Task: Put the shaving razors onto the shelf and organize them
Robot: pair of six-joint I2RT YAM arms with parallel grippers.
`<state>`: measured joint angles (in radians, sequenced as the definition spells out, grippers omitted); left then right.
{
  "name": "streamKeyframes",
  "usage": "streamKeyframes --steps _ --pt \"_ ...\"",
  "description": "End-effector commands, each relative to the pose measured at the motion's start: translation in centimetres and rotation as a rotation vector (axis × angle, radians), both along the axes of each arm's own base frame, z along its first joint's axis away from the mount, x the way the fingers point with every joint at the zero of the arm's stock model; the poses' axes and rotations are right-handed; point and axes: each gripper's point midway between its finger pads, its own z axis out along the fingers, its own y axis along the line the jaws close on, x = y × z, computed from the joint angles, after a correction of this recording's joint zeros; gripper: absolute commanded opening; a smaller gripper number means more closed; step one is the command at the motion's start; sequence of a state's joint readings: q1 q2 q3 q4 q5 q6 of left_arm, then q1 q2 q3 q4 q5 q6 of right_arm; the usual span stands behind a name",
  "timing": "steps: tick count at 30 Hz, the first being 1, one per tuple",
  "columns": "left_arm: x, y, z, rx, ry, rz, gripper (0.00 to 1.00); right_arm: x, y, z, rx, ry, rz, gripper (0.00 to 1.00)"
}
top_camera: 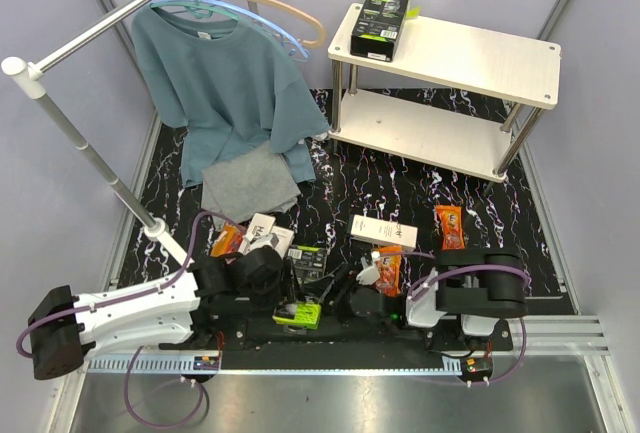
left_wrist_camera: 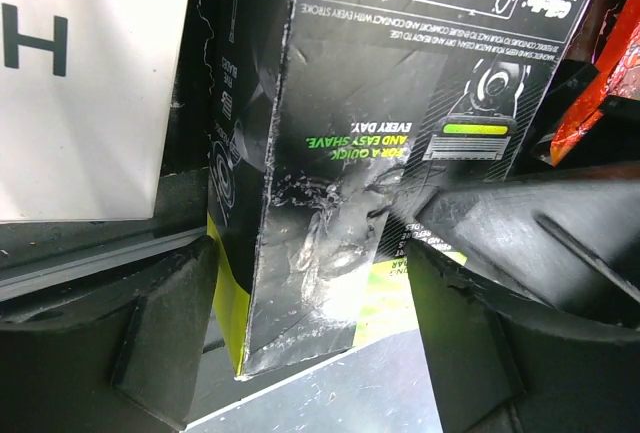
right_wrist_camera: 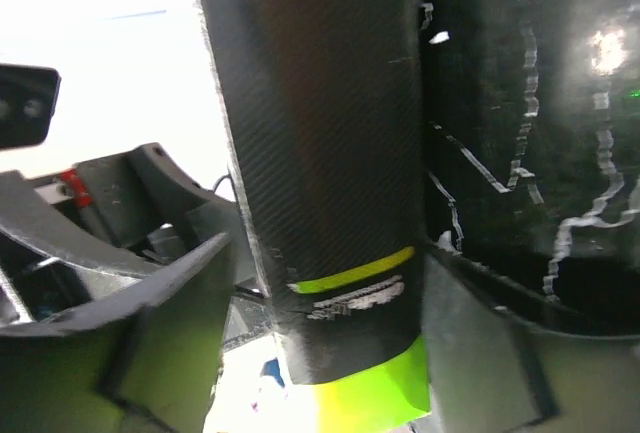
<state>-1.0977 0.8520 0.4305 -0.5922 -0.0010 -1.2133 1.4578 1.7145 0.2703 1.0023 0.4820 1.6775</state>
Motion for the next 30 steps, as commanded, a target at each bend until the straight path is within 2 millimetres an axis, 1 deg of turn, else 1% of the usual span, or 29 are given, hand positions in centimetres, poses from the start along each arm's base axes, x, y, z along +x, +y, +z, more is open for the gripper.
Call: streamKeyframes --steps 1,2,5,6,8,11,12,14,16,17,19,20,22,23,24,25,26,27,28,29,30 --pt "0.3 -4.2 3.2 -0.212 -0.013 -0.029 0.76 -1.7 -0.1 -1.5 0.072 0.028 0.065 0.73" --pt "0.3 -4.2 3.2 -0.215 -0.016 -0.028 0.76 -1.7 -0.1 -1.4 0.090 0.028 0.062 0.65" --pt "0.4 -4.1 3.5 -0.225 -0.028 -0.031 0.78 -1.8 0.0 -1.7 0.131 0.037 0.065 0.56" --pt "0.5 -4.1 3.8 -0.233 -0.034 -0.027 0.79 -1.8 0.1 -1.7 0.141 0.037 0.065 0.50" --pt "0.6 -3.8 3.8 -0.225 -0.043 -0.022 0.82 -1.8 0.1 -1.5 0.146 0.033 0.067 0.45" --pt "1.0 -3.2 4.6 -0.213 -0.077 -0.005 0.87 -1.7 0.0 -0.8 0.152 0.011 0.070 0.40" --pt "1.2 -3.0 5.1 -0.217 -0.098 -0.005 0.91 -1.8 0.0 -0.6 0.151 0.003 0.075 0.38" --pt "1.9 -2.0 5.8 -0.175 -0.140 0.025 0.94 -1.7 0.1 0.1 0.163 -0.008 0.077 0.37" --pt "2.7 -0.9 7.1 -0.141 -0.196 0.047 0.98 -1.7 0.1 0.4 0.158 -0.023 0.083 0.36" --pt "2.9 -0.6 7.5 -0.132 -0.214 0.051 0.99 -1.8 0.2 1.1 0.172 -0.030 0.086 0.36" --pt "3.5 0.3 8.5 -0.103 -0.255 0.061 0.99 -1.9 0.4 1.5 0.162 -0.054 0.101 0.35" --pt "3.6 0.5 8.8 -0.093 -0.265 0.063 0.99 -1.8 0.5 2.4 0.180 -0.067 0.103 0.35" --pt "3.9 1.2 9.6 -0.065 -0.292 0.059 0.99 -1.9 0.6 2.8 0.170 -0.088 0.116 0.34" --pt "4.0 1.3 9.7 -0.055 -0.298 0.059 0.99 -2.0 0.9 4.1 0.195 -0.100 0.123 0.33" --pt "3.9 1.7 9.6 -0.036 -0.301 0.052 0.99 -2.1 0.8 3.6 0.155 -0.110 0.138 0.33" --pt "4.1 1.7 10.2 -0.038 -0.315 0.058 0.99 -2.1 1.2 4.2 0.154 -0.121 0.144 0.33" --pt "4.2 1.9 10.2 -0.031 -0.320 0.056 0.99 -2.4 1.2 4.3 0.110 -0.135 0.166 0.33" --pt "4.2 2.2 10.1 -0.017 -0.320 0.057 0.99 -2.4 1.9 5.3 0.106 -0.150 0.175 0.33" --pt "4.3 2.3 10.2 -0.012 -0.326 0.061 0.99 -2.5 2.2 6.0 0.090 -0.165 0.187 0.33" --pt "4.3 2.4 10.2 -0.006 -0.327 0.062 0.99 -2.5 1.8 5.9 0.011 -0.191 0.209 0.33" --pt "4.3 2.6 10.0 0.007 -0.326 0.062 0.99 -2.3 2.5 7.6 0.012 -0.213 0.211 0.33"
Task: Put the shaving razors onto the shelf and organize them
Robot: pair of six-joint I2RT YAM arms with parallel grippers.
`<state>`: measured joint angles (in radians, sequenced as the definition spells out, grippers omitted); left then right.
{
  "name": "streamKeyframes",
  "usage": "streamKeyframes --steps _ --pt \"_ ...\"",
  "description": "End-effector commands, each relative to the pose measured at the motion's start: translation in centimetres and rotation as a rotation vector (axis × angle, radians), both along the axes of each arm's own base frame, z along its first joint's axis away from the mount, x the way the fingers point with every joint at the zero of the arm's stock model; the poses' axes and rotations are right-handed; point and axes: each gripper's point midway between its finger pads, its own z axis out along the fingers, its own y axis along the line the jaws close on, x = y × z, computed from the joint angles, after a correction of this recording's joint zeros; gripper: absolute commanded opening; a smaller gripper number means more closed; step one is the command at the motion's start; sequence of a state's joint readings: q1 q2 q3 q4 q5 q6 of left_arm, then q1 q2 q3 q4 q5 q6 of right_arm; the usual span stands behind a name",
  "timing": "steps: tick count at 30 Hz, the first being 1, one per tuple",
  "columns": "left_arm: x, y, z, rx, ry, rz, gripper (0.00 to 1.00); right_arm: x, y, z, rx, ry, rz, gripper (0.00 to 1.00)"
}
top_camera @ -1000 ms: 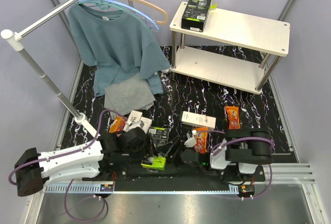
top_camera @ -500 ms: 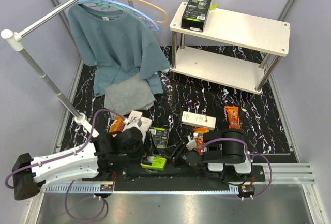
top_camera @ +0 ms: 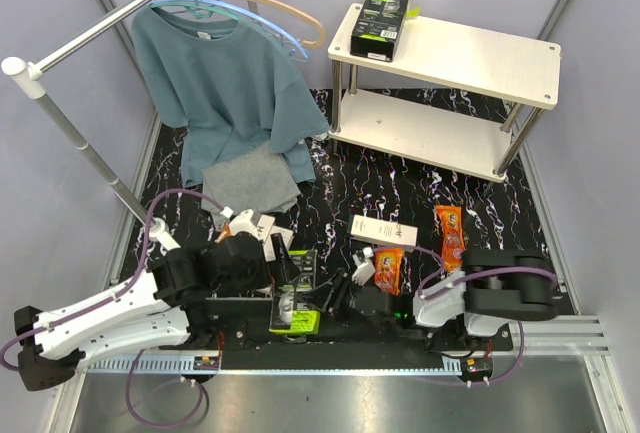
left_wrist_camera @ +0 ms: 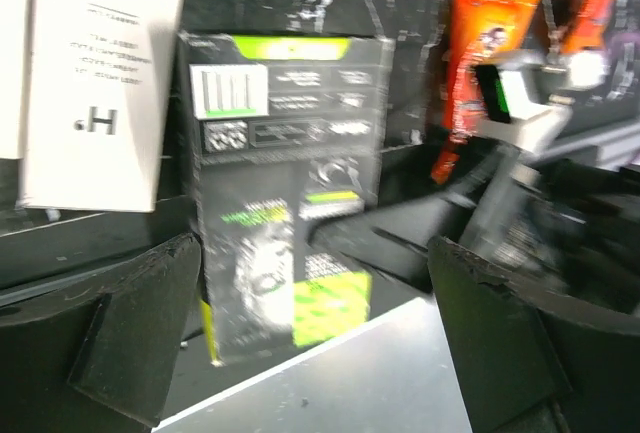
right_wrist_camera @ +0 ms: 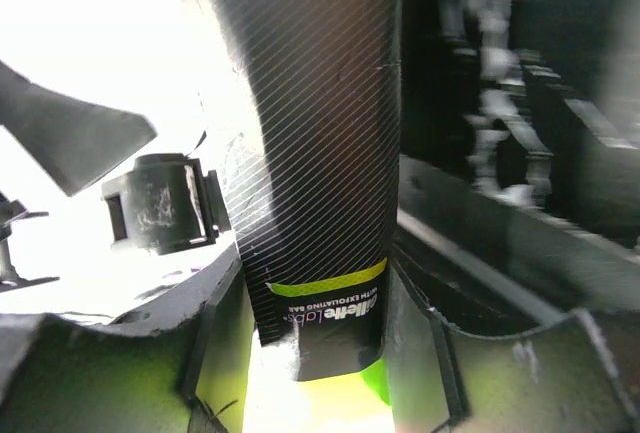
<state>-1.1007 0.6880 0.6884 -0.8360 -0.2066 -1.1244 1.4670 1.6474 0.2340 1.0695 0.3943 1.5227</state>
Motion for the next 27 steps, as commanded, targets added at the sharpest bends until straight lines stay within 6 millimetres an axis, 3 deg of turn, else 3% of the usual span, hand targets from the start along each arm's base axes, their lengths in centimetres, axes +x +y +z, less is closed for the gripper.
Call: streamKeyframes --steps 1,7,8,11,16,17,19,20,22,23,27 --pt "0.9 1.4 0.7 0.062 -0.059 0.025 0.99 -0.3 2.3 6.2 -0.024 -0.133 0.068 0.34" --pt "1.7 3.1 1.7 0.072 -0.113 0.090 0.99 0.7 -0.1 11.1 0.033 -0.180 -0.001 0.34" --pt "1.8 3.2 2.1 0.054 -0.127 0.100 0.99 1.0 -0.6 10.8 -0.001 -0.195 -0.011 0.34" --pt "2.1 3.5 2.7 0.033 -0.163 0.108 0.99 1.3 -1.4 12.3 -0.001 -0.233 -0.024 0.34" --pt "2.2 2.0 4.4 -0.090 -0.241 0.047 0.99 1.7 -3.1 14.2 0.033 -0.272 -0.053 0.35" --pt "2.4 1.3 5.9 -0.163 -0.292 0.026 0.99 1.7 -3.4 14.4 0.033 -0.282 -0.049 0.34" --pt "1.9 0.4 6.1 -0.233 -0.316 -0.024 0.99 1.5 -4.0 15.0 0.055 -0.300 -0.044 0.35" --pt "1.8 0.1 7.8 -0.319 -0.365 -0.035 0.99 1.4 -4.1 15.3 0.065 -0.321 -0.029 0.36" --pt "1.3 -0.5 7.4 -0.370 -0.383 -0.073 0.99 1.1 -4.5 16.1 0.088 -0.344 -0.015 0.36" --pt "1.2 -0.5 8.4 -0.427 -0.411 -0.074 0.99 0.9 -4.6 16.2 0.085 -0.362 0.002 0.36" --pt "-0.1 -2.0 7.5 -0.492 -0.399 -0.168 0.99 0.1 -4.7 17.8 0.105 -0.403 0.051 0.37"
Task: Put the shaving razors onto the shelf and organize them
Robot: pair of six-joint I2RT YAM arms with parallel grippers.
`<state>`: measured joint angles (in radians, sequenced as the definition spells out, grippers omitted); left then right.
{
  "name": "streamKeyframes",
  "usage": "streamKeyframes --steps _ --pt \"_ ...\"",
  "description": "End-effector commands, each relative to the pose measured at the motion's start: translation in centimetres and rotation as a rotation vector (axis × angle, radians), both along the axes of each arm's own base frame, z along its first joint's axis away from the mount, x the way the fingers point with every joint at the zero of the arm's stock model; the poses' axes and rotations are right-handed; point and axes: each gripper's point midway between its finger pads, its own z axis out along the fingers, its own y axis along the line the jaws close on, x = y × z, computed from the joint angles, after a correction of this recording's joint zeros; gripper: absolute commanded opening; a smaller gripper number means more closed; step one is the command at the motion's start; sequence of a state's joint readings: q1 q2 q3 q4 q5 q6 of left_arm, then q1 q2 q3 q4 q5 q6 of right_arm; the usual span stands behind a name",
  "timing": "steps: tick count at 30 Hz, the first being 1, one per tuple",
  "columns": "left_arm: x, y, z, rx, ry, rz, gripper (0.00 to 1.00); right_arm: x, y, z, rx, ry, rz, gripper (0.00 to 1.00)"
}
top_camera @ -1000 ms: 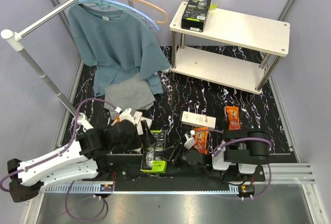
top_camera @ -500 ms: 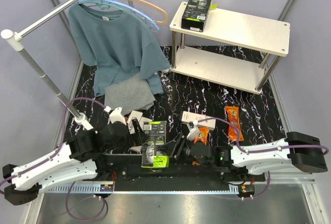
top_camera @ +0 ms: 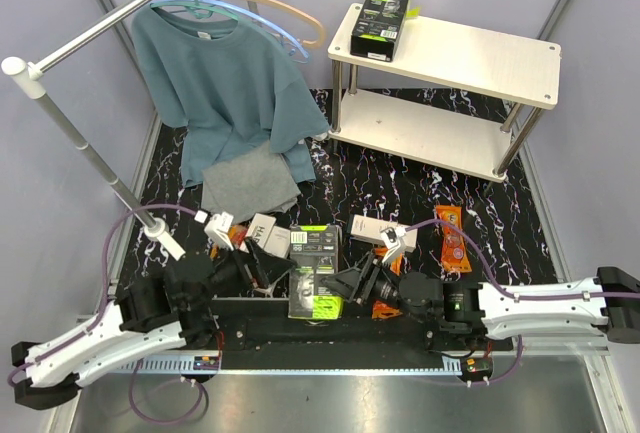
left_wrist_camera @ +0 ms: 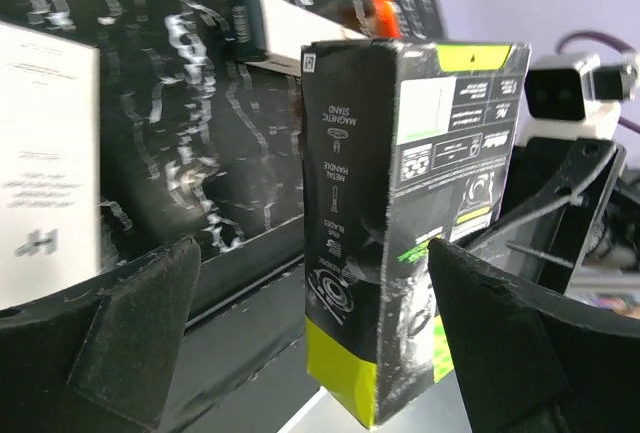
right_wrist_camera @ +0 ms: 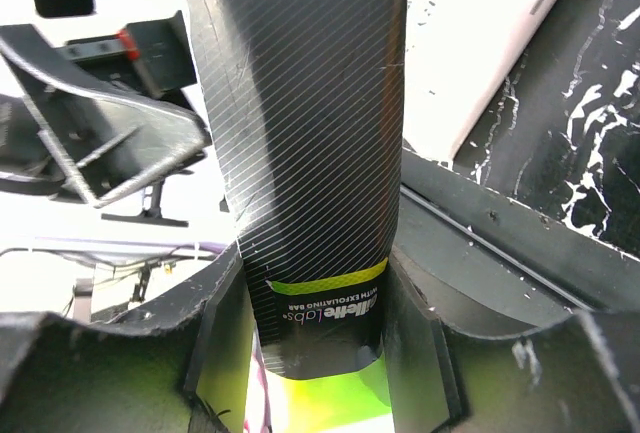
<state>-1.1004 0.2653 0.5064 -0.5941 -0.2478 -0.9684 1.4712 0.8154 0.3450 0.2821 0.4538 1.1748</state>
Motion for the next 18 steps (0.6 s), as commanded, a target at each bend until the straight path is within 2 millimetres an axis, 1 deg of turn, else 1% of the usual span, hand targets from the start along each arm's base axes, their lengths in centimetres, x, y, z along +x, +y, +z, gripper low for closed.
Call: streamKeyframes --steps 1,2,3,4,5,6,7,10,11,12,13,14,15,17,18 --pt "-1.4 -3.1 2.4 -0.149 -0.079 -0.158 0.99 -0.8 0.3 5.1 0.119 -0.093 0.062 0.37" --pt "-1.5 -3.7 3.2 -0.187 -0.098 -0.180 0.99 -1.0 0.5 5.6 0.128 -0.097 0.074 0.37" --pt "-2.0 -4.3 2.9 -0.199 -0.094 -0.223 0.99 -1.3 0.6 5.8 0.128 -0.099 0.087 0.38" --pt "-2.1 -4.8 2.9 -0.203 -0.093 -0.238 0.99 -1.5 0.8 5.8 0.125 -0.103 0.104 0.38" --pt "-2.0 -5.3 3.2 -0.222 -0.108 -0.248 0.99 -1.7 0.9 6.1 0.131 -0.106 0.113 0.38" --pt "-1.9 -5.5 3.1 -0.219 -0.105 -0.248 0.99 -1.9 1.0 6.2 0.135 -0.109 0.127 0.38" --pt "-1.8 -5.8 2.5 -0.196 -0.092 -0.249 0.99 -2.2 1.3 6.5 0.148 -0.114 0.147 0.38" --pt "-1.5 -6.2 2.5 -0.175 -0.093 -0.252 0.99 -2.7 1.4 7.0 0.180 -0.122 0.174 0.39" --pt "-1.5 -6.2 2.9 -0.183 -0.103 -0.253 0.99 -2.8 1.3 6.9 0.182 -0.122 0.179 0.39" --pt "-1.5 -6.3 3.1 -0.185 -0.108 -0.253 0.92 -2.9 1.2 7.0 0.190 -0.124 0.182 0.39" --pt "-1.5 -6.3 3.3 -0.191 -0.112 -0.253 0.87 -3.1 1.0 7.4 0.206 -0.128 0.190 0.39" --pt "-1.5 -6.3 3.5 -0.199 -0.117 -0.253 0.82 -3.1 0.9 7.2 0.211 -0.129 0.191 0.40" --pt "-1.5 -6.3 3.8 -0.211 -0.122 -0.253 0.66 -3.1 0.7 7.4 0.223 -0.130 0.192 0.40" --pt "-1.4 -6.3 4.1 -0.236 -0.123 -0.248 0.51 -3.3 0.5 7.5 0.241 -0.132 0.198 0.40" --pt "-2.0 -6.5 4.3 -0.250 -0.121 -0.282 0.45 -3.3 0.3 7.6 0.247 -0.133 0.197 0.41"
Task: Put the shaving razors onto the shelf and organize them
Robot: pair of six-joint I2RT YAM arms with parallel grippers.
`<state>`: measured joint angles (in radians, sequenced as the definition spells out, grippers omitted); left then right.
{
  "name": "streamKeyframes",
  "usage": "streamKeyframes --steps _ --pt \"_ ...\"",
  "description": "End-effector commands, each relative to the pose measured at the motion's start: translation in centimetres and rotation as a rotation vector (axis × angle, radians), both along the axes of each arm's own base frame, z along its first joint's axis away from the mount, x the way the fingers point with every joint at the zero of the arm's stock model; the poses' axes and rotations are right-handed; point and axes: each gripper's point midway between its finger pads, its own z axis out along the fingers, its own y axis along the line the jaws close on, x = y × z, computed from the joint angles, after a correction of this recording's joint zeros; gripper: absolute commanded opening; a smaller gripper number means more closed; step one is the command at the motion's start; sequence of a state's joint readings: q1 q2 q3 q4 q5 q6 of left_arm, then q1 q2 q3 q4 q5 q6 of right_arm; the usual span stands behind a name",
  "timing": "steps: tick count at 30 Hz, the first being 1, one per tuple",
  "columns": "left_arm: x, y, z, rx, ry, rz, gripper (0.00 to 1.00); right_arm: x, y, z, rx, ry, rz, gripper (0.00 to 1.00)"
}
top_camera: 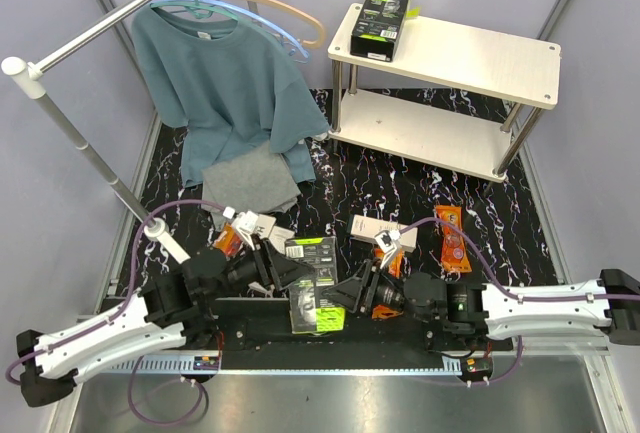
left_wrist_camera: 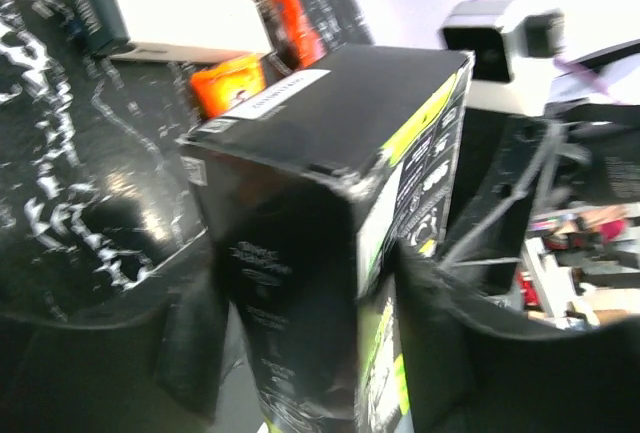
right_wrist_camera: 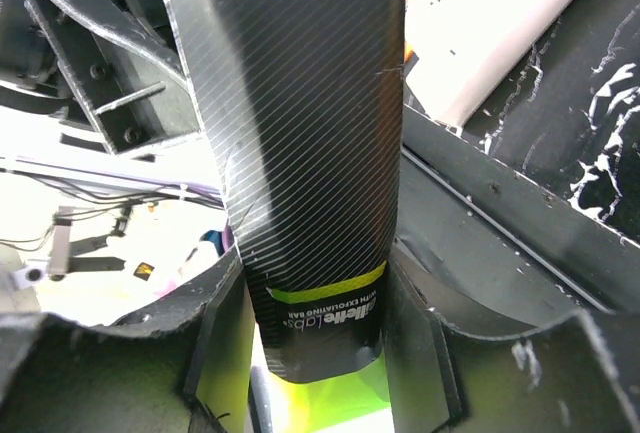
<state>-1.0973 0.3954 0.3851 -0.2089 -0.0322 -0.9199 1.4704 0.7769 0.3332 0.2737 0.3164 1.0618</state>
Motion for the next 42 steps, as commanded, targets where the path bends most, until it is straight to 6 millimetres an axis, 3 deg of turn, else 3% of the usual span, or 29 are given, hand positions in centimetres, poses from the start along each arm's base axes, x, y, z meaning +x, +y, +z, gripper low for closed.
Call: streamKeyframes --steps 1,5,8,9,12,15,23,28,33,41,42 --pt "-0.8 -1.1 4.2 -0.146 -0.064 -0.068 0.33 -1.1 0.3 7.5 0.275 -0.028 0.058 0.41" --pt "-1.1 -1.3 5.0 -0.170 -0.064 -0.087 0.12 -1.0 0.4 7.0 0.253 -0.018 0.053 0.49" --pt "-1.1 -1.3 5.7 -0.188 -0.066 -0.080 0.02 -0.9 0.6 6.8 0.242 -0.016 0.045 0.68" --pt "-1.0 -1.2 5.7 -0.189 -0.064 -0.075 0.01 -0.9 0.7 6.5 0.231 -0.015 0.047 0.77" --pt "-0.5 -0.8 6.0 -0.196 -0.039 -0.031 0.00 -1.0 0.9 5.7 0.197 -0.011 0.057 0.90" --pt "0.0 0.0 7.0 -0.260 -0.031 0.023 0.00 -1.4 0.9 4.8 0.196 0.020 0.072 0.93" --pt "0.4 2.3 9.4 -0.352 -0.051 0.102 0.00 -2.3 1.1 2.8 0.183 0.062 0.111 0.93" --pt "0.6 2.6 10.2 -0.357 -0.066 0.117 0.00 -2.6 1.7 2.7 0.188 0.071 0.133 0.92" --pt "0.8 3.0 11.0 -0.380 -0.080 0.138 0.00 -2.9 2.0 2.1 0.196 0.092 0.144 0.80" --pt "1.5 4.6 11.9 -0.395 -0.104 0.208 0.00 -2.9 2.0 1.7 0.199 0.098 0.148 0.71" --pt "1.5 4.6 11.9 -0.390 -0.106 0.208 0.00 -3.0 2.0 1.6 0.199 0.099 0.152 0.63"
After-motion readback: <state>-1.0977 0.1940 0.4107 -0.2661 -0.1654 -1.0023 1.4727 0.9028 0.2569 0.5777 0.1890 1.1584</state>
